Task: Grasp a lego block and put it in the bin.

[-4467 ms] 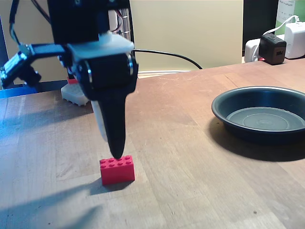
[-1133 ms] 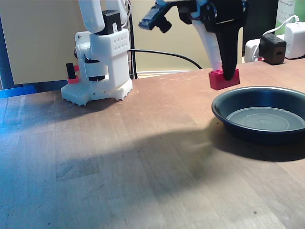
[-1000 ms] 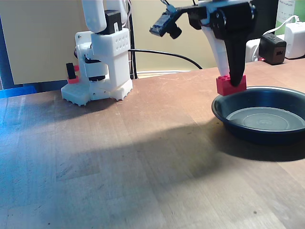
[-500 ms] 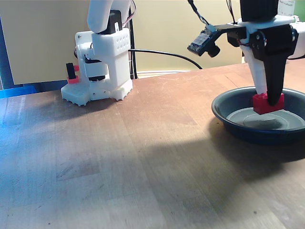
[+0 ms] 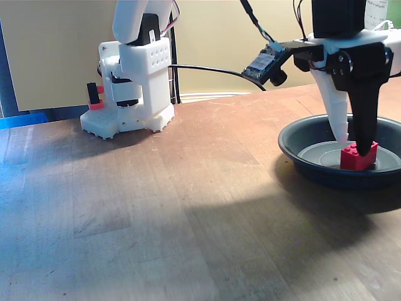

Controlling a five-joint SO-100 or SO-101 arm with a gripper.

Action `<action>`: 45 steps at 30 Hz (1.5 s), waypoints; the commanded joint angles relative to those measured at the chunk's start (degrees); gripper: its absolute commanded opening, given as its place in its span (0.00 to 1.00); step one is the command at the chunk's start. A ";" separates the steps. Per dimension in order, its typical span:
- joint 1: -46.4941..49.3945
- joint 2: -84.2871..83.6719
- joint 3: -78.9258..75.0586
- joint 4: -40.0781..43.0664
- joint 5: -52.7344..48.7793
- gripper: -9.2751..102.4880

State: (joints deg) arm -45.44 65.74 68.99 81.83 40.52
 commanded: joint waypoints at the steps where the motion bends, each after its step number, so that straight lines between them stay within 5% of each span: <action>1: 0.00 0.35 -2.02 0.70 -0.53 0.22; 8: 2.46 2.02 -2.20 5.36 -1.41 0.22; 17: 7.21 18.46 8.96 8.09 -9.76 0.08; 27: 26.02 32.70 22.68 7.47 -37.35 0.08; 35: 41.66 42.71 37.35 -1.05 -56.69 0.08; 45: 47.81 52.91 57.30 -14.59 -59.24 0.08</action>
State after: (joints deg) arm 2.11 115.22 122.70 70.75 -18.81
